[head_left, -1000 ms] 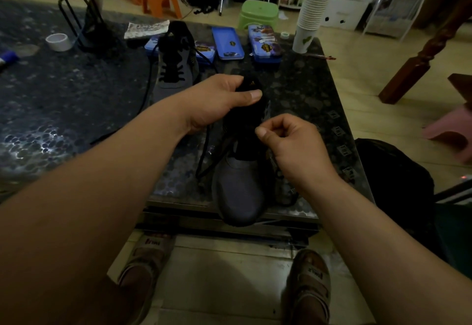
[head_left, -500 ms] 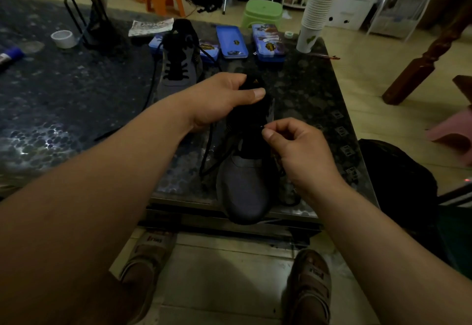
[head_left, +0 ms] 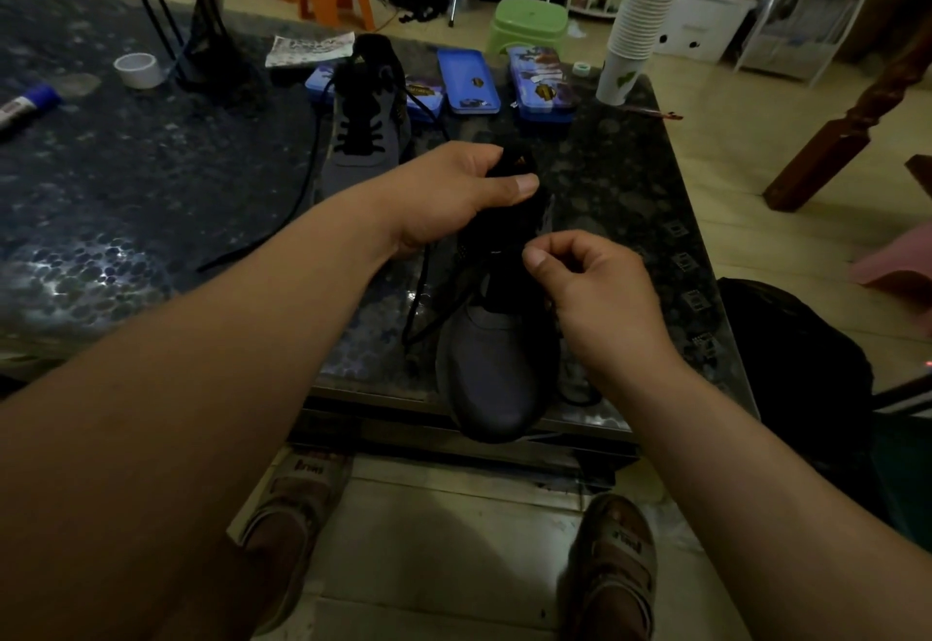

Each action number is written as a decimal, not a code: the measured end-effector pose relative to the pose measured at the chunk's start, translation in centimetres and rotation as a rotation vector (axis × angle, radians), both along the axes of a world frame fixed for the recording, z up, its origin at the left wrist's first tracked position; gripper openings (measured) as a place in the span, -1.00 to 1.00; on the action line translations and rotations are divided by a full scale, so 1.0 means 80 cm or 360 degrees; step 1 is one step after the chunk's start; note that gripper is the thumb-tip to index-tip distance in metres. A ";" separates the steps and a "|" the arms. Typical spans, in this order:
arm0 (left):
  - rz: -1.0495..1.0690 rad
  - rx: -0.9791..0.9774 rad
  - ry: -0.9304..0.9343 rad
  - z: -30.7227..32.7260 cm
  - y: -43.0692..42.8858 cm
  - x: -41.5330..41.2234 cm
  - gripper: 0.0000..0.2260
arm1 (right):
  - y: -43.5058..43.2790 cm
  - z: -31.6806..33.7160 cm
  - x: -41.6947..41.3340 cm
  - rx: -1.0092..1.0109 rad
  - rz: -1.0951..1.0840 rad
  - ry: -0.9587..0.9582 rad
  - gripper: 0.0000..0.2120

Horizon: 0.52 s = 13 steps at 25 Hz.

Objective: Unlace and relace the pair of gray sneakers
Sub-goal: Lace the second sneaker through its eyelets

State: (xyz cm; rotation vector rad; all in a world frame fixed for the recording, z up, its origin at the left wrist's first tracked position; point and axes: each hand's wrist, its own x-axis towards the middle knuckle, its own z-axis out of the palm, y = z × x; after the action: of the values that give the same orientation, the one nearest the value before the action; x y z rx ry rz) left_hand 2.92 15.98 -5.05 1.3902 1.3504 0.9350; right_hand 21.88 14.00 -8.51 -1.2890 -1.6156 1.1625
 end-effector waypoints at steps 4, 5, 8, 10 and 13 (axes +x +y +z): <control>0.0002 0.0162 0.0316 0.002 -0.006 0.005 -0.79 | 0.003 -0.003 -0.008 -0.0187 -0.0038 0.0024 -0.74; 0.0122 0.0256 0.0357 0.006 -0.011 0.003 -0.79 | 0.004 -0.004 -0.009 -0.0194 -0.0037 0.0022 -0.74; 0.0562 0.0518 0.0742 0.022 -0.037 -0.013 -0.82 | 0.005 -0.002 -0.010 -0.0184 -0.0014 -0.0030 -0.73; 0.0312 0.0295 0.1108 0.019 -0.059 -0.011 -0.76 | 0.004 0.000 -0.009 -0.0189 0.0008 -0.0025 -0.73; -0.0022 0.0105 0.1283 -0.005 -0.074 0.010 -0.76 | 0.002 0.003 -0.008 -0.0186 0.0021 -0.0056 -0.77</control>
State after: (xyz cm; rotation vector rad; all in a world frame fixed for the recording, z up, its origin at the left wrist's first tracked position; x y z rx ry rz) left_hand 3.70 10.08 -5.47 1.9286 1.8900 0.3990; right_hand 21.26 14.17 -8.30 -1.3818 -1.6037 1.2649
